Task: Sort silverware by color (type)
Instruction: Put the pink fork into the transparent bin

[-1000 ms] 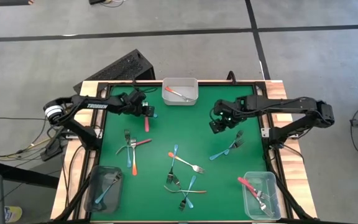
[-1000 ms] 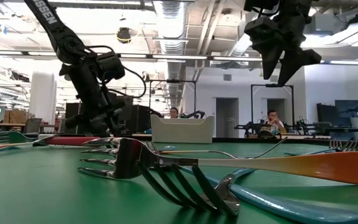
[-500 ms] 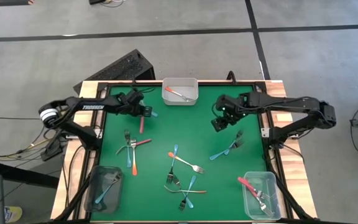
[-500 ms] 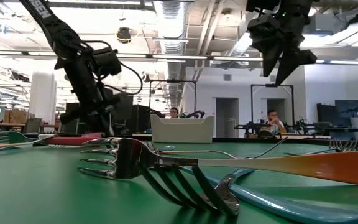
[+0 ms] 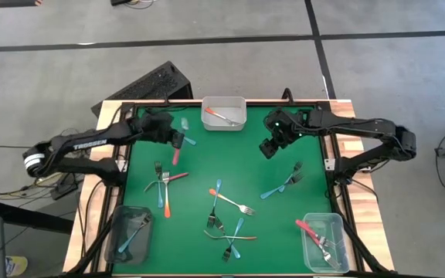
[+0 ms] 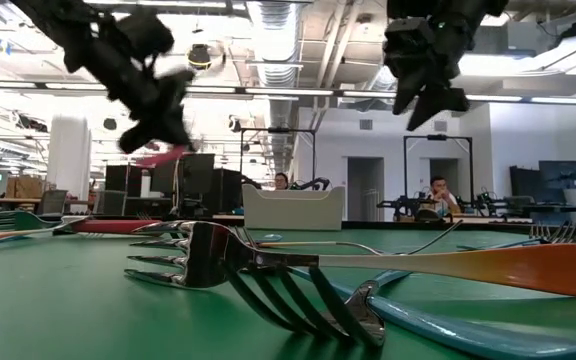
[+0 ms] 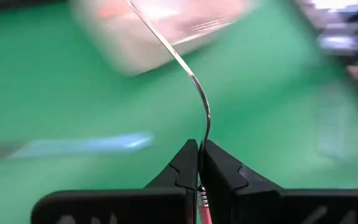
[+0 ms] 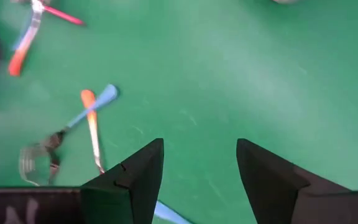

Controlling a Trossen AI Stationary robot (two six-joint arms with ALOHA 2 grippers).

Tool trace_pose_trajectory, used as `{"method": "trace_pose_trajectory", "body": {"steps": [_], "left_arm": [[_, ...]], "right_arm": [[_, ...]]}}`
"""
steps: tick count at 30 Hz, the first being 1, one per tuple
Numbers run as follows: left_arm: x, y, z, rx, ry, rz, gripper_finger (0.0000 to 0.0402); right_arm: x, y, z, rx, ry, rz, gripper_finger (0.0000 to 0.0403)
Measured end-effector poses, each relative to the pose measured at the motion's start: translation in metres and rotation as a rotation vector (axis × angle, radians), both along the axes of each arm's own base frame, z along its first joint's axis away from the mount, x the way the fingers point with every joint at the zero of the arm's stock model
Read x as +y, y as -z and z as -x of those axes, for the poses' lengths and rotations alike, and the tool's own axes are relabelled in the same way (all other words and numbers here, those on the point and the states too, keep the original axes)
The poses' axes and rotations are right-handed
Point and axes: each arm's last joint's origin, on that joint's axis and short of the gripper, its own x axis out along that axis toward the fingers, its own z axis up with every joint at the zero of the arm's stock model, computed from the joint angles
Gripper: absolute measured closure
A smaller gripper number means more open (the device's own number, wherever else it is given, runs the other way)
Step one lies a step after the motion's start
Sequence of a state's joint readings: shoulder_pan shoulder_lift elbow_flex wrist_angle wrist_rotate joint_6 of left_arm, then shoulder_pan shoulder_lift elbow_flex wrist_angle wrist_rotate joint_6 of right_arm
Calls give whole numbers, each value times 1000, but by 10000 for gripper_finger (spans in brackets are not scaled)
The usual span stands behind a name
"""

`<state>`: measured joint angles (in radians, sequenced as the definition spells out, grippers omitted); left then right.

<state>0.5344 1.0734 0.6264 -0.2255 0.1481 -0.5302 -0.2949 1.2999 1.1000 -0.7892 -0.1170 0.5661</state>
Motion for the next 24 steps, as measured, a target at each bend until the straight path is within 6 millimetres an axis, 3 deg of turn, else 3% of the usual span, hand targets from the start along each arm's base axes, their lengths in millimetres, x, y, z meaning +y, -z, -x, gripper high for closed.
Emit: {"method": "trace_pose_trajectory", "body": {"steps": [6, 12, 24], "left_arm": [[-25, -29, -30, -329, 252, -135, 401], [-48, -32, -58, -454, 297, -256, 401], [-64, -26, -88, -639, 389, -324, 401]], "right_arm": [[-6, 8, -20, -332, -109, -29, 176], [-6, -3, -33, -596, -112, -3, 176], [4, -22, -52, -884, -289, -12, 176]]}}
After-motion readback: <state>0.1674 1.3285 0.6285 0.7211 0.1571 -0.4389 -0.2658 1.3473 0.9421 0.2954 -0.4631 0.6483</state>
